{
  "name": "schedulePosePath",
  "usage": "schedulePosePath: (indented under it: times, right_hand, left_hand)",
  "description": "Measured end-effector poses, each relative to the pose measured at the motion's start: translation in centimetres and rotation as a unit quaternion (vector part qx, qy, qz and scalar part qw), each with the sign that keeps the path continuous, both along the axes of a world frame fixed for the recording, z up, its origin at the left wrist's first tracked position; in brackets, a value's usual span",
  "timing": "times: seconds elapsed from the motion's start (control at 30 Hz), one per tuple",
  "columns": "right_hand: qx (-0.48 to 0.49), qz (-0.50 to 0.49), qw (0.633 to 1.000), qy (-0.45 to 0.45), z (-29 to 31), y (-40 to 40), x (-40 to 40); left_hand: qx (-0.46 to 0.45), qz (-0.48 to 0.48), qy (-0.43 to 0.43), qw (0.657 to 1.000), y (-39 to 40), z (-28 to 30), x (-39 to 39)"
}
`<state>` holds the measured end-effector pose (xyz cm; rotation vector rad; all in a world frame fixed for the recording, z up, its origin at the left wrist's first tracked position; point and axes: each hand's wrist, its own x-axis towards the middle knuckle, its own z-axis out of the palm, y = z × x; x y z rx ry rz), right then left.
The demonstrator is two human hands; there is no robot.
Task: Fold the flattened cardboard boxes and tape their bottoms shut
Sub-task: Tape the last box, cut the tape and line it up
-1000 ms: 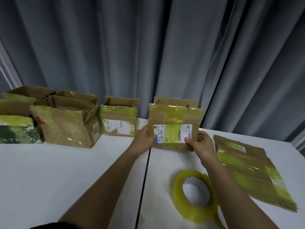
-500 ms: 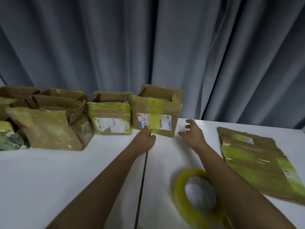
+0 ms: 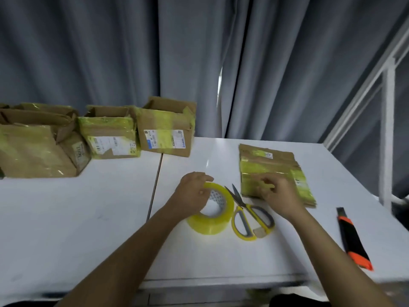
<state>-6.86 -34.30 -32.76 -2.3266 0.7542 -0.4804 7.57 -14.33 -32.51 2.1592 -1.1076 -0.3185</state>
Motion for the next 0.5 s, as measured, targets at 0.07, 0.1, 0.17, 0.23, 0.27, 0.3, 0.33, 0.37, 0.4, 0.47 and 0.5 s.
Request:
schedulePosePath:
  times: [0.07,0.1,0.17,0.23,0.27,0.3,0.33,0.37,0.4,0.47,0.5]
  right_hand:
    - [-0.082,-0.019,0.995,0.058,-1.4,-1.3,-1.6]
    - [-0.120,-0.017,0.989,0.086,-2.2,-2.0,-2.2]
    - [-0.158,-0.013,0.980,0.123,-3.3,-3.3,-2.8]
    - [-0.176,-0.010,0.971,0.163,-3.9,-4.5,-2.8]
    - [-0.175,0.001,0.966,0.191,-4.1,-5.0,-2.8]
    - [-0.171,0.006,0.961,0.218,-4.3,-5.3,-2.7]
    - [-0.168,0.006,0.956,0.241,-4.5,-5.6,-2.5]
    - [-0.172,0.008,0.951,0.257,-4.4,-5.8,-2.3]
    - [-0.187,0.014,0.946,0.265,-4.4,-5.9,-2.1]
    - [-0.223,0.013,0.941,0.254,-3.5,-5.4,-1.7]
    - [-0.241,-0.002,0.940,0.243,-3.0,-5.2,-1.5]
  left_hand:
    - [0.028,-0.015,-0.038,0.999,0.3,-0.7,-1.7]
    - [0.034,-0.019,-0.039,0.998,0.4,-0.8,-2.5]
    - [0.026,-0.027,-0.033,0.999,0.3,-0.9,-3.6]
    - [0.017,-0.033,-0.024,0.999,0.0,-0.7,-4.4]
    - [0.014,-0.031,-0.017,0.999,-0.2,-0.4,-4.9]
    - [0.011,-0.028,-0.009,1.000,-0.4,-0.2,-5.2]
    - [0.004,-0.027,-0.009,1.000,-0.6,-0.1,-5.6]
    - [-0.006,-0.028,-0.012,1.000,-0.9,0.0,-5.9]
    - [-0.014,-0.030,-0.017,0.999,-1.2,0.0,-6.1]
    - [-0.027,-0.028,-0.021,0.999,-1.9,-0.2,-6.2]
    - [-0.033,-0.026,-0.021,0.999,-2.1,-0.4,-6.1]
